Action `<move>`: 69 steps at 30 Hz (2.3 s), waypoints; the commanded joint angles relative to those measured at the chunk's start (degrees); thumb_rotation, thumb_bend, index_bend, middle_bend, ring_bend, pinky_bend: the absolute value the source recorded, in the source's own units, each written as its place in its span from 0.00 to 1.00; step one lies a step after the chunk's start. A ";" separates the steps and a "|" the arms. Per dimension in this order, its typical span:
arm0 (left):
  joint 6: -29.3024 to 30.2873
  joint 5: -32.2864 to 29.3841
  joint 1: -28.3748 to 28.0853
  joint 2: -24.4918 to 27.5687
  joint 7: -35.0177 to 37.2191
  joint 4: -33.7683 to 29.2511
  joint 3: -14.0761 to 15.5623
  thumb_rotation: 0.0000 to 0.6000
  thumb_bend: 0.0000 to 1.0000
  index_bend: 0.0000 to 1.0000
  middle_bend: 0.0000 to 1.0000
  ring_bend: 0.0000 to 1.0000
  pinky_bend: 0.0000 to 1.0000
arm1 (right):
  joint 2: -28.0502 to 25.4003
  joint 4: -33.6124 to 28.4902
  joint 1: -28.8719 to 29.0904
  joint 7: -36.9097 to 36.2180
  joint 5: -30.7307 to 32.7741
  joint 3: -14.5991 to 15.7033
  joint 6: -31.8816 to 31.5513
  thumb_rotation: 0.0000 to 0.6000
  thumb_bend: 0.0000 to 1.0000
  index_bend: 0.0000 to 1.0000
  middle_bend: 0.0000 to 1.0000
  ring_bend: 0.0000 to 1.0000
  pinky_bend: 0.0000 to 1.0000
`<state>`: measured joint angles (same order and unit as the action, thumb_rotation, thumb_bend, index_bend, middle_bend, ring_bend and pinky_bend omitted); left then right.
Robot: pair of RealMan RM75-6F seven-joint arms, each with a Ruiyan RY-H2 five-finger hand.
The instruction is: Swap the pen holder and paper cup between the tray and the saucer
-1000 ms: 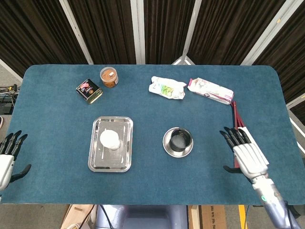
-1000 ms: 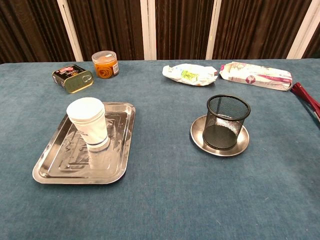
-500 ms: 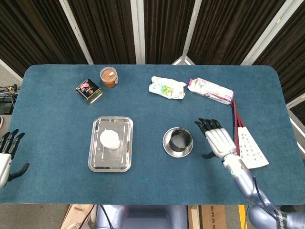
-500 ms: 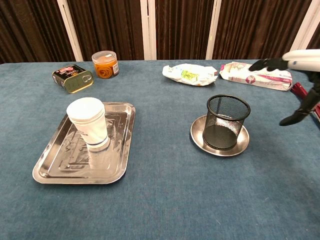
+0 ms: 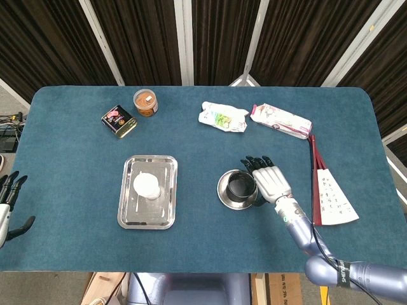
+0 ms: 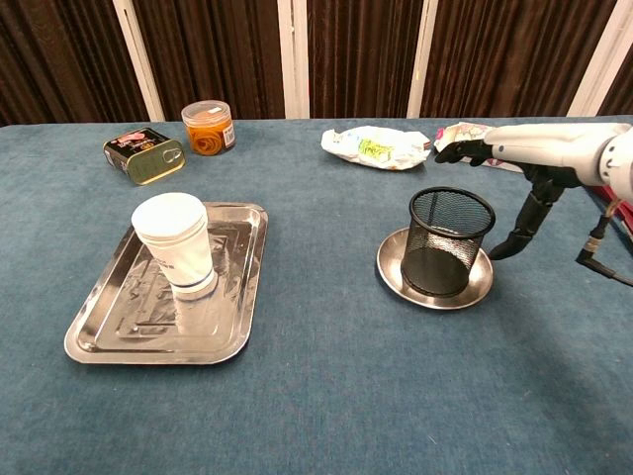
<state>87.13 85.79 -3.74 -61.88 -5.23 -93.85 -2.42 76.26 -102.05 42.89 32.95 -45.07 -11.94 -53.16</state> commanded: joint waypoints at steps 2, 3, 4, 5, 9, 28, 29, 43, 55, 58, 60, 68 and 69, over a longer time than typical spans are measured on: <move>0.09 -0.10 0.09 0.20 0.27 -0.10 -0.06 1.00 0.37 0.04 0.00 0.00 0.17 | 1.80 1.11 0.88 0.72 0.41 0.64 -1.31 1.00 0.00 0.12 0.17 0.19 0.00; 0.11 -0.16 0.12 0.27 0.37 -0.13 -0.08 1.00 0.37 0.04 0.00 0.00 0.17 | 2.24 1.37 1.10 0.87 0.51 0.83 -1.51 1.00 0.00 0.15 0.20 0.21 0.00; 0.13 -0.20 0.14 0.35 0.49 -0.16 -0.10 1.00 0.37 0.04 0.00 0.00 0.17 | 2.61 1.63 1.31 1.01 0.61 0.98 -1.73 1.00 0.00 0.17 0.22 0.23 0.00; 0.15 -0.24 0.17 0.41 0.57 -0.18 -0.11 1.00 0.37 0.04 0.00 0.00 0.17 | 2.89 1.83 1.45 1.11 0.64 1.07 -1.89 1.00 0.00 0.20 0.24 0.24 0.00; 0.31 -0.34 0.28 0.63 0.93 -0.31 -0.20 1.00 0.37 0.04 0.00 0.00 0.17 | 4.26 2.85 2.02 1.00 1.04 1.23 -2.63 1.00 0.00 0.32 0.31 0.28 0.01; -0.38 -2.61 0.20 0.96 1.69 -0.04 -1.17 1.00 0.37 0.04 0.00 0.00 0.17 | 5.85 3.78 6.95 0.81 1.32 -3.76 -4.05 1.00 0.00 0.46 0.38 0.33 0.04; -0.45 -2.84 0.17 0.94 1.62 0.04 -1.28 1.00 0.37 0.04 0.00 0.00 0.17 | 6.35 4.25 7.91 0.97 2.32 -4.49 -3.54 1.00 0.00 0.46 0.38 0.33 0.04; -2.53 -4.32 -0.62 1.04 2.24 0.61 -1.67 1.00 0.37 0.04 0.00 0.00 0.17 | 18.98 22.22 16.55 -1.56 6.68 -6.91 1.83 1.00 0.00 0.46 0.38 0.33 0.04; -2.87 -4.38 -0.62 1.28 1.81 0.37 -1.37 1.00 0.37 0.04 0.00 0.00 0.17 | 19.94 26.30 18.50 -1.40 8.46 -4.83 6.77 1.00 0.00 0.00 0.00 0.00 0.00; -2.53 -4.22 -0.42 1.44 1.85 0.13 -1.28 1.00 0.37 0.04 0.00 0.00 0.17 | 17.90 23.07 18.74 0.30 9.20 -4.87 4.86 1.00 0.00 0.00 0.00 0.00 0.00; -2.62 -4.52 -0.58 1.35 1.81 0.42 -1.55 1.00 0.37 0.04 0.00 0.00 0.17 | 15.02 18.96 18.27 1.43 9.65 -5.31 2.25 1.00 0.00 0.00 0.00 0.00 0.00; -3.27 -4.85 -1.02 0.87 1.69 0.87 -1.72 1.00 0.37 0.04 0.00 0.00 0.17 | -7.65 -7.13 6.69 2.82 4.24 -4.01 -15.67 1.00 0.00 0.00 0.00 0.00 0.00; -3.28 -4.58 -1.07 0.78 1.58 0.79 -1.61 1.00 0.37 0.04 0.00 0.00 0.17 | -9.90 -9.26 4.52 1.80 2.78 -3.15 -17.42 1.00 0.00 0.00 0.00 0.00 0.00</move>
<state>83.87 81.04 -4.75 -61.02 -3.57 -93.00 -4.12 77.07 -100.47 55.33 35.47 -37.96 -16.83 -61.56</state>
